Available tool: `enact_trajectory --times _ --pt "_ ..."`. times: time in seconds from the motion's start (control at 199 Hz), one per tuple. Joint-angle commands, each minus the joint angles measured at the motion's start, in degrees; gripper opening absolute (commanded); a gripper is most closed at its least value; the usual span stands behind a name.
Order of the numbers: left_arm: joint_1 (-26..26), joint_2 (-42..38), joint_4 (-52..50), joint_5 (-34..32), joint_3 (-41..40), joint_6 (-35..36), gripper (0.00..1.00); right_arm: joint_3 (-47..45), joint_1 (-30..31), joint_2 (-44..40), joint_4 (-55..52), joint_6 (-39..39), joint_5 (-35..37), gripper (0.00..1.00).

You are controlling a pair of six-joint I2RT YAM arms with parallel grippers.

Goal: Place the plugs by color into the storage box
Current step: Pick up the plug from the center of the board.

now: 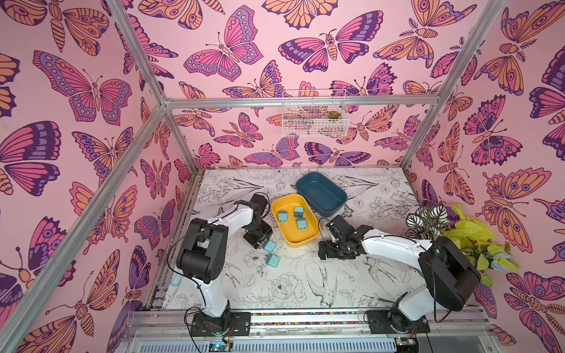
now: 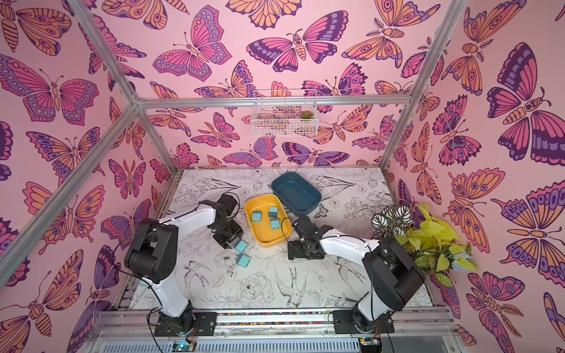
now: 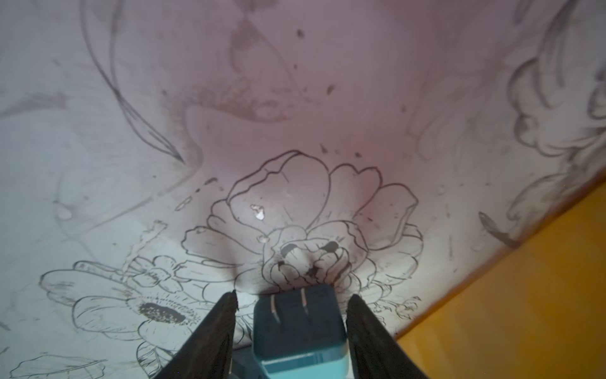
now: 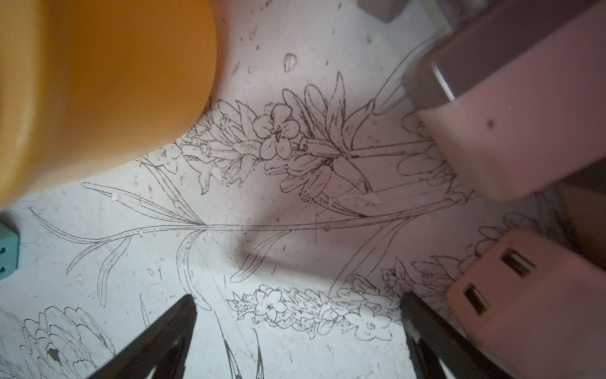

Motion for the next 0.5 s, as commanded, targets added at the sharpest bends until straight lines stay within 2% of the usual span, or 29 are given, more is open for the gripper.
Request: enact_trajectory --times 0.0,0.211,0.382,0.498 --pt "-1.13 1.46 2.20 0.87 -1.25 -1.22 0.56 -0.40 0.37 0.21 -1.22 -0.77 1.18 0.98" --pt "-3.35 1.94 3.33 0.20 -1.29 -1.13 0.56 -0.43 0.45 0.37 -1.39 -0.76 1.31 0.98" --pt "-3.83 4.41 4.90 0.68 -1.47 -0.73 0.61 -0.44 0.34 0.24 -1.39 -0.68 1.47 0.98" --pt "-3.91 5.49 5.76 0.04 -2.16 -0.70 0.54 -0.82 0.38 0.24 -1.28 -0.46 1.37 0.98"
